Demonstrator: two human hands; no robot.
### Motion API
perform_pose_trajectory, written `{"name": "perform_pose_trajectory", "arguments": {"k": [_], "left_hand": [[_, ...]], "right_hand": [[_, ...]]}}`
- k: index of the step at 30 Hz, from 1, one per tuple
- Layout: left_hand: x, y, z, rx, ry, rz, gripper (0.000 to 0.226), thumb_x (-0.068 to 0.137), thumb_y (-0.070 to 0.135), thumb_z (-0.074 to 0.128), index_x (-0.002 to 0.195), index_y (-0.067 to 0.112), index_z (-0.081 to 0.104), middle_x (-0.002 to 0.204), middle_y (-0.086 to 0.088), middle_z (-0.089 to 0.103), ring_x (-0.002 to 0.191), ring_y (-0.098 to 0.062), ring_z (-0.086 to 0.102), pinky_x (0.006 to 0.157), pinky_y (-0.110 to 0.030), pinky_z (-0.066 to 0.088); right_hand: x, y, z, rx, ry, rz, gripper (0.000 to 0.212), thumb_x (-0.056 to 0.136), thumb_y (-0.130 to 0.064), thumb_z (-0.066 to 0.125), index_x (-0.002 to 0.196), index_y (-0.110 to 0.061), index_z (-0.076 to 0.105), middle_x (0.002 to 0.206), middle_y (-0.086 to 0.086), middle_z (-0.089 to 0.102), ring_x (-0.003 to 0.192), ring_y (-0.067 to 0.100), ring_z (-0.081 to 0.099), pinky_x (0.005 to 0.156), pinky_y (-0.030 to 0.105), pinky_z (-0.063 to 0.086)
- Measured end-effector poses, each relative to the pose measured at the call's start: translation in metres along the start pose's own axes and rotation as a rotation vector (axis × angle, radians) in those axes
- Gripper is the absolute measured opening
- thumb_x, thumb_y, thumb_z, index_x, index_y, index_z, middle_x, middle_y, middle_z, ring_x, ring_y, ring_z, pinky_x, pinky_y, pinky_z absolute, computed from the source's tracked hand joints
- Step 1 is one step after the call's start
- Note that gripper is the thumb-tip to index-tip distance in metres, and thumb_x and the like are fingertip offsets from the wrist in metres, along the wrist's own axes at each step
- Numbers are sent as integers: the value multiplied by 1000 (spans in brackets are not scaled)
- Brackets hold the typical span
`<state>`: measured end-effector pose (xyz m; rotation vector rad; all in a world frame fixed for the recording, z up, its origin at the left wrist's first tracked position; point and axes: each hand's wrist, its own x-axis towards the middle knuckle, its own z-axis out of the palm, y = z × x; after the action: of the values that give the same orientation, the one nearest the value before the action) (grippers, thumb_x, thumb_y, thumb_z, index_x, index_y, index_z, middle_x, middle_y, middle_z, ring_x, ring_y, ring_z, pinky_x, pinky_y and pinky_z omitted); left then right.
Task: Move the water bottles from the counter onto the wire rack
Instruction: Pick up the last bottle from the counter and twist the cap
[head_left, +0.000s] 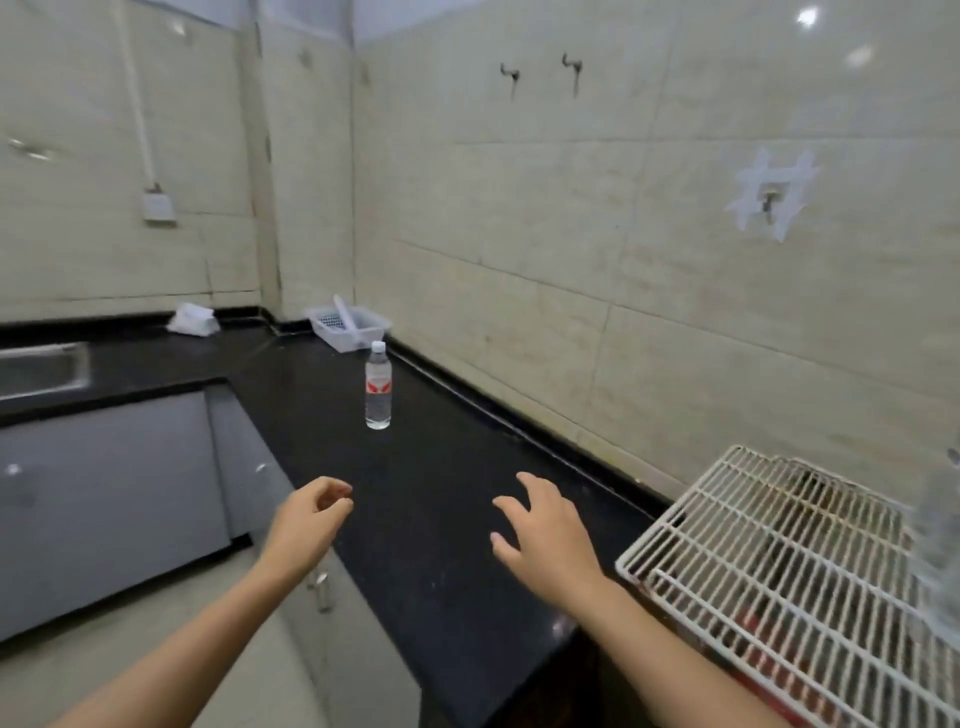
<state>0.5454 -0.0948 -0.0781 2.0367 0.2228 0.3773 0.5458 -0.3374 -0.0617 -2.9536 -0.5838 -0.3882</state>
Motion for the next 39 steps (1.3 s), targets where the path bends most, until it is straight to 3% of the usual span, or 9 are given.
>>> {"name": "perform_pose_trajectory", "arguments": {"k": [3,13,17,21,28,39], "left_hand": [[19,-28,-55,-43,61,-23,11,84,2,54,90,8,62,94,-12,63,91,-25,57,79,-30,39],[63,-125,-203,-2,198,-161,26,86,8,50,109,1,59,98,-12,59,90,-24,52,76,-29,37],[73,-153,-221,92,183,-189,30,85,10,51,113,1,58,113,-19,61,105,-32,55,88,-36,43],[93,-166,-229,212,173,-136,32,84,15,53,114,6,58,118,-16,61,111,-31,53,96,-41,43],[144,-189,-216,352,102,-146,34,88,20,49,120,11,53,124,-10,56,118,-27,46,100,-39,38],[360,-189,-109,532,-105,-89,37,89,24,46,124,17,50,130,-6,53,124,-23,43,102,-34,37]], "right_hand": [[36,-47,15,26,-15,-11,47,92,-36,43,136,-19,38,153,12,17,142,23,16,110,37,23],[121,-181,68,126,-163,97,49,89,-36,49,135,-19,41,148,12,27,137,27,25,107,38,30],[149,-196,73,93,-193,107,49,89,-36,50,134,-19,40,147,11,29,135,26,27,107,37,32],[190,-201,72,108,-178,133,49,89,-35,50,134,-19,40,146,10,30,134,26,30,104,38,36],[258,-195,112,206,-189,185,50,89,-34,51,134,-17,40,143,10,34,131,25,33,101,38,39],[430,-103,179,501,-68,386,48,88,-30,55,132,-16,42,139,10,39,129,24,36,99,36,38]]}}
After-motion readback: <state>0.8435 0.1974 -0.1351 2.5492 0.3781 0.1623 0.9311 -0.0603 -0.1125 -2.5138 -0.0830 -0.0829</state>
